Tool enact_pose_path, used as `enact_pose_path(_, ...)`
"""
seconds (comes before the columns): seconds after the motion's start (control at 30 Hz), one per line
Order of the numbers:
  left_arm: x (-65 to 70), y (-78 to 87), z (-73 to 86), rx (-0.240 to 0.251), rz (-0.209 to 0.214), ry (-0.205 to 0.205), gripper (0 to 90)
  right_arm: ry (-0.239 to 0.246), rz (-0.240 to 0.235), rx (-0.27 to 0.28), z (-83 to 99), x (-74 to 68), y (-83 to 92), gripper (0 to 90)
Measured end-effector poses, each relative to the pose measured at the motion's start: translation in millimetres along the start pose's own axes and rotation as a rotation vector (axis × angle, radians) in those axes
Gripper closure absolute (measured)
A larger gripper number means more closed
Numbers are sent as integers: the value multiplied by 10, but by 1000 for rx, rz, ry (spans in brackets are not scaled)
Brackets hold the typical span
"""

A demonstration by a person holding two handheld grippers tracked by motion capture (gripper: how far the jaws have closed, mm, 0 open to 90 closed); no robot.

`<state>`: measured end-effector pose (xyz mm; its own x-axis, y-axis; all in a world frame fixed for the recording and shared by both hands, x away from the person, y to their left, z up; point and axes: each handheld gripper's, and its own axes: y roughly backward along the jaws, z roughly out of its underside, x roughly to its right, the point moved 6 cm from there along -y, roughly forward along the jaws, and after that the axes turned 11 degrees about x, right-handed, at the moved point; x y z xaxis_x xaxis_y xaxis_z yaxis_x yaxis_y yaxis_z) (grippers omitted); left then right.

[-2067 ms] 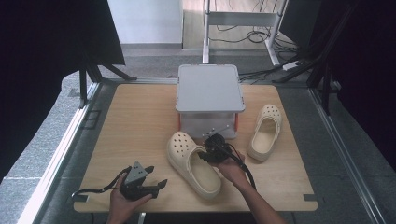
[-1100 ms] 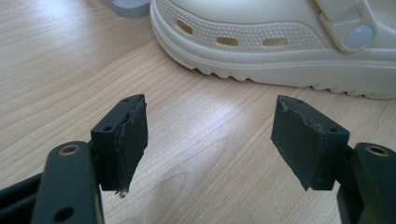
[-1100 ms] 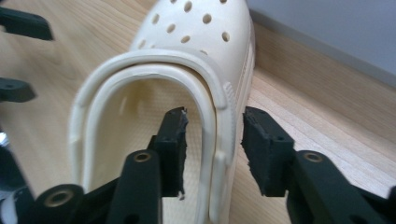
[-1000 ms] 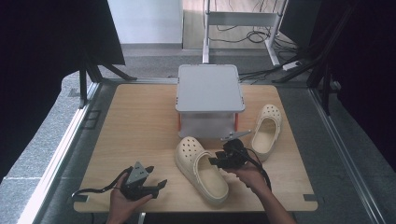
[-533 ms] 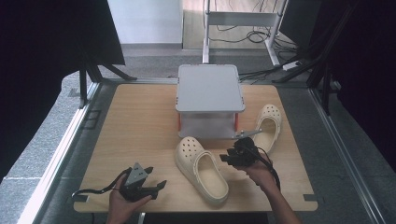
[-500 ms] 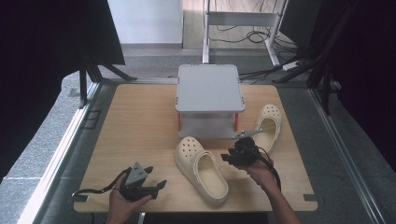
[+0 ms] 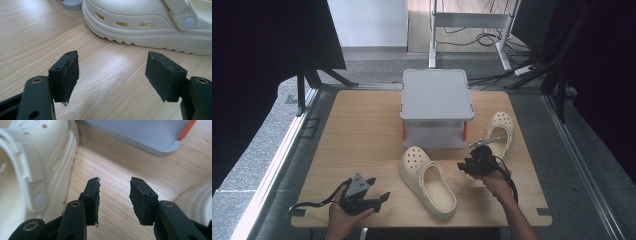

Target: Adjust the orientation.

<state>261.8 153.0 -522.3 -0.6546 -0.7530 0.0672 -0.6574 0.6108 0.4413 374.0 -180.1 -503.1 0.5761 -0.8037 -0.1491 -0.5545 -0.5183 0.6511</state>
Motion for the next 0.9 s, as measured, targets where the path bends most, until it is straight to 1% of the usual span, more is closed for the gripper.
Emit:
enact_pose_path(0.1,0,8,-2,1,2,0,275,-5,21,-22,17,64,-59,641)
enact_pose_path(0.17,-3,16,-7,3,-1,0,275,-2,35,-27,15,92,-83,668)
enact_pose_path(0.2,-3,16,-7,3,-1,0,275,-2,35,-27,15,92,-83,668)
enact_pose_path(0.23,-6,18,-9,4,-2,0,276,-4,48,-32,13,120,-99,725)
enact_pose_path(0.3,-9,13,-5,0,-4,-1,275,-9,57,-35,11,151,-105,756)
enact_pose_path(0.33,-9,13,-5,0,-4,-1,276,-9,57,-35,11,151,-105,756)
enact_pose_path(0.37,-3,11,-3,0,-1,1,276,-15,68,-41,8,189,-104,791)
enact_pose_path(0.4,-3,11,-3,0,-1,1,276,-15,68,-41,8,189,-104,791)
enact_pose_path(0.43,0,12,-3,1,1,1,276,-14,78,-48,10,215,-106,812)
enact_pose_path(0.57,0,21,-9,3,-1,4,275,-22,86,-56,21,251,-117,827)
enact_pose_path(0.63,1,22,-11,4,-1,6,275,-28,96,-69,51,286,-141,830)
enact_pose_path(0.67,1,22,-11,4,-1,6,276,-28,96,-69,51,286,-141,830)
enact_pose_path(0.7,1,21,-10,4,-1,6,275,-34,108,-71,69,322,-157,834)
enact_pose_path(0.87,0,1,-3,-2,2,5,276,-43,116,-74,90,362,-165,840)
enact_pose_path(0.9,3,-3,0,-3,4,7,276,-48,125,-70,91,382,-161,841)
